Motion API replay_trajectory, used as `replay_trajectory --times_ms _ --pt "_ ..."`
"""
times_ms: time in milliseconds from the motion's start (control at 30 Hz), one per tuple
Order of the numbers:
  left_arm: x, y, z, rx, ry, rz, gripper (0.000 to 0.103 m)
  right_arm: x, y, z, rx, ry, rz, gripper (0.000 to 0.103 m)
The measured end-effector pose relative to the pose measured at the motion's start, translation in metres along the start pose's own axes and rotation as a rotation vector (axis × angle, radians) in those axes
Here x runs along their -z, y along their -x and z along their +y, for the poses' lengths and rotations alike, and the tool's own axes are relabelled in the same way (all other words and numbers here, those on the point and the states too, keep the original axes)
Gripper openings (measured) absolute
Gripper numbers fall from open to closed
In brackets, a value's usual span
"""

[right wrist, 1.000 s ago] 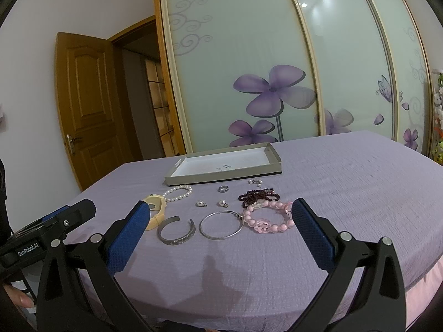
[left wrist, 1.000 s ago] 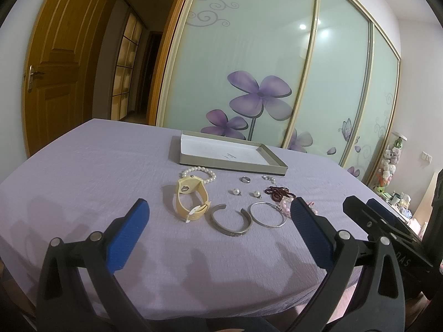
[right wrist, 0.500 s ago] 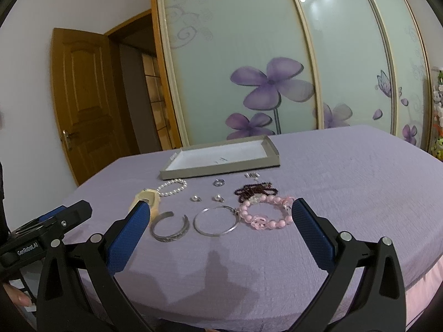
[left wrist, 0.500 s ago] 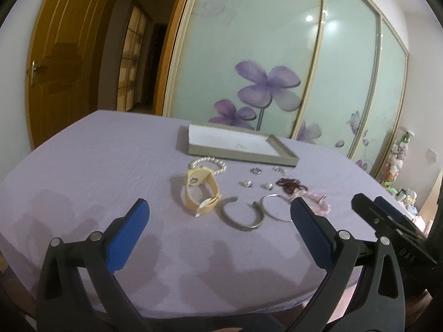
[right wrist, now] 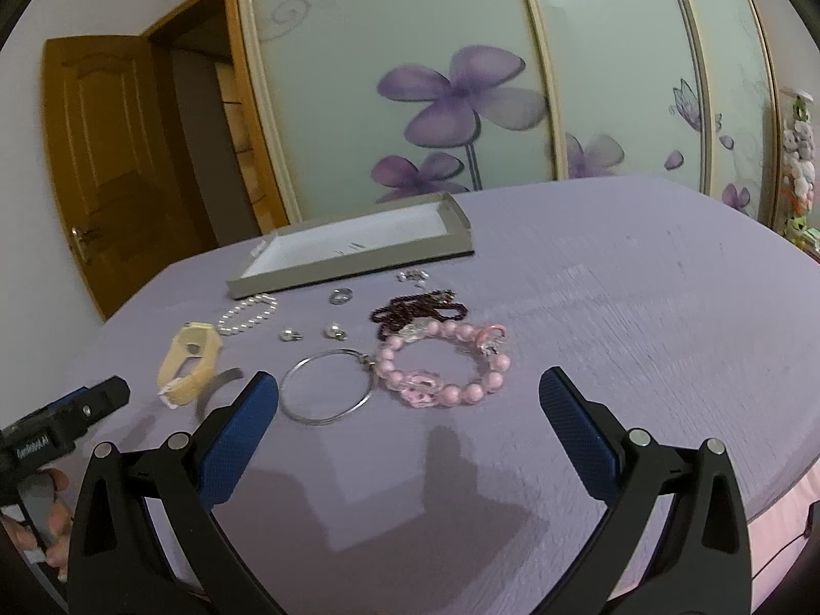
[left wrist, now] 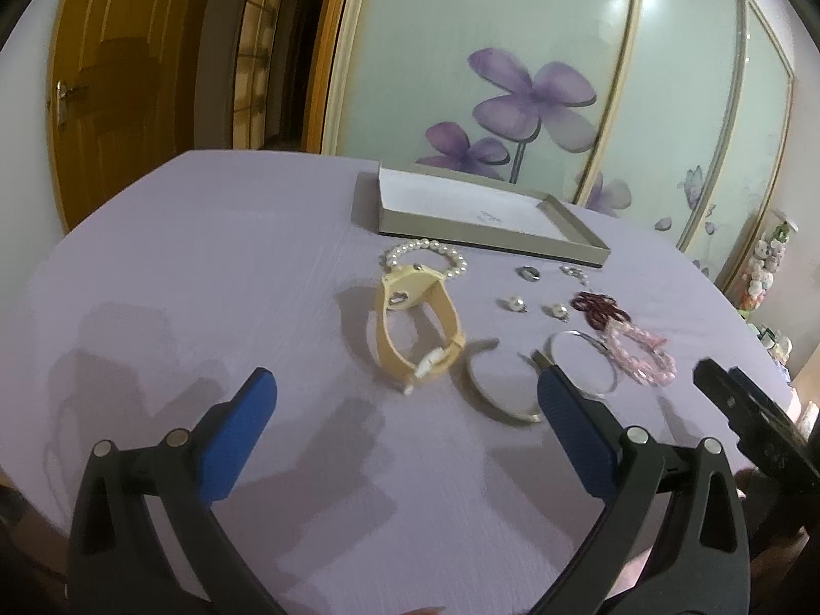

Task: Organize jewelry
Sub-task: 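Close the left tool on the yellow watch while the right tool approaches the pink bracelet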

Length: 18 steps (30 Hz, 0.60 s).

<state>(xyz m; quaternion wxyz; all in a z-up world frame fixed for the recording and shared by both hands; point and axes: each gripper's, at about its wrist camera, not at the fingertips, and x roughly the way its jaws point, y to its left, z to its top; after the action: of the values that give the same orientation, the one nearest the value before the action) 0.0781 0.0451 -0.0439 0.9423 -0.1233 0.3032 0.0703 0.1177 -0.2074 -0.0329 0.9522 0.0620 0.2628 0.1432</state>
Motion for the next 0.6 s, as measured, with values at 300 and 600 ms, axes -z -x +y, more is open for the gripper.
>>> replay_trajectory --times_ms 300,600 --pt "-0.036 -0.051 0.005 -0.027 0.052 0.083 0.101 -0.014 -0.022 -0.004 0.029 0.000 0.037 0.102" --pt "-0.046 -0.082 0.003 -0.049 0.039 0.174 0.083 -0.022 -0.035 -0.009 0.036 -0.012 0.067 0.102"
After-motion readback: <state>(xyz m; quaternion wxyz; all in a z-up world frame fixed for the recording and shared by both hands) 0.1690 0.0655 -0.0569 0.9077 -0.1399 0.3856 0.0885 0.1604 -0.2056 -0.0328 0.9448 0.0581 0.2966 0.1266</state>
